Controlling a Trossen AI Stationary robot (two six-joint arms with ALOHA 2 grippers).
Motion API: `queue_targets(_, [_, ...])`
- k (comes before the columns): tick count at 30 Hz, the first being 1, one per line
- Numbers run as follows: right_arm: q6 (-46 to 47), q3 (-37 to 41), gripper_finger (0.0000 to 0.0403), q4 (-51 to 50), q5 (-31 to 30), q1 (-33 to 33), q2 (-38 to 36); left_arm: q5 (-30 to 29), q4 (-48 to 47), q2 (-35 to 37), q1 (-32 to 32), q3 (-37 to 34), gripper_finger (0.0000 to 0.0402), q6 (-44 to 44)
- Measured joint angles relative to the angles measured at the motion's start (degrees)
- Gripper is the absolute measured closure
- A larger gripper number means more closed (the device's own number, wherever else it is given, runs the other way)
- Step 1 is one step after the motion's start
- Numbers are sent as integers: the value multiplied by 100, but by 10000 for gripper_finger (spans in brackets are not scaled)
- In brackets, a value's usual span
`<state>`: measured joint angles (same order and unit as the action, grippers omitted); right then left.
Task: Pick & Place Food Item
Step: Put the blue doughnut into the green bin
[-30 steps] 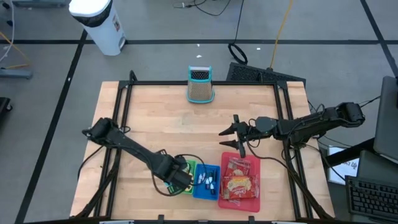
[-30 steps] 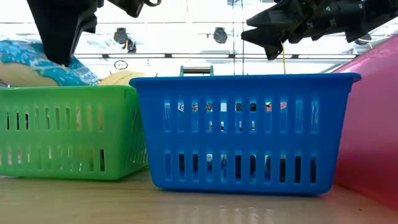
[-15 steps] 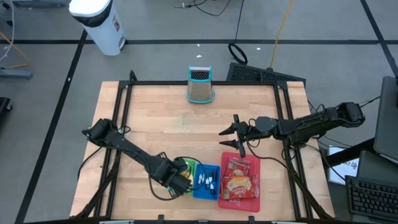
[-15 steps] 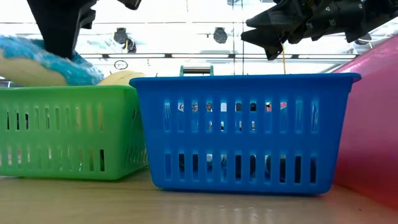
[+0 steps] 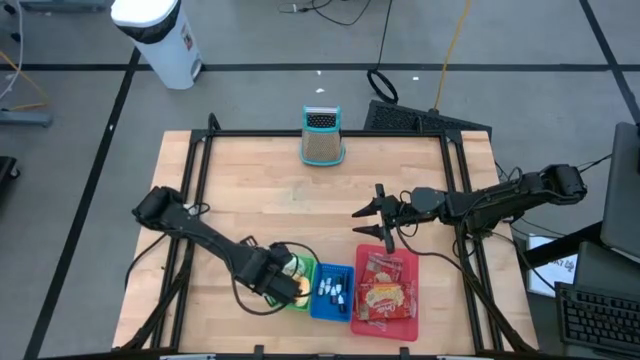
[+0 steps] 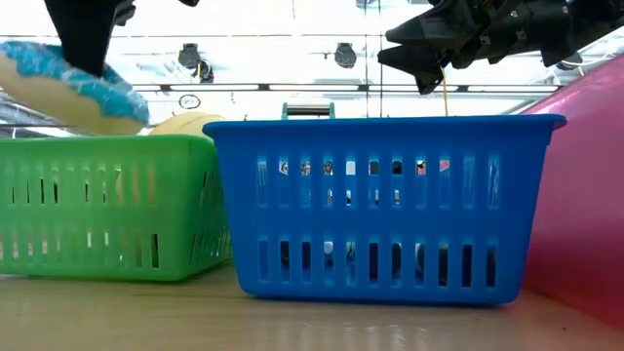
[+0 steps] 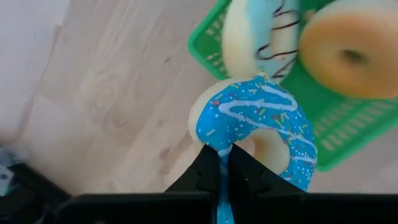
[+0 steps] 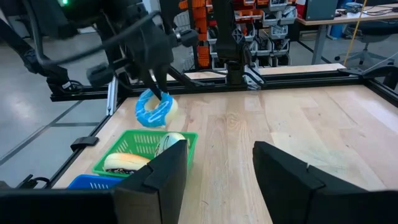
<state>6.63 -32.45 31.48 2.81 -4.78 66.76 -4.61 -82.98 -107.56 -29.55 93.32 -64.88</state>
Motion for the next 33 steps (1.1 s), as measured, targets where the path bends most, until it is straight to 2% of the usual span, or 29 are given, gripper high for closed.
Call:
queue_targets(8, [-2,0,232,-4,2,2,0,-126,1177,-67,-97,2,392,431])
queue_targets(17, [-2,-2,232,-7,1,2,0,-93,1264,-199,1,-87,391,435])
queue_targets(23, [-2,-2,232,-7,2,2,0,-107,1782,-199,-25,-87,379,1118])
queue_targets(33, [-4,-2,232,-12,2,2,0,-293,1578,-199,-6,-87,388,965])
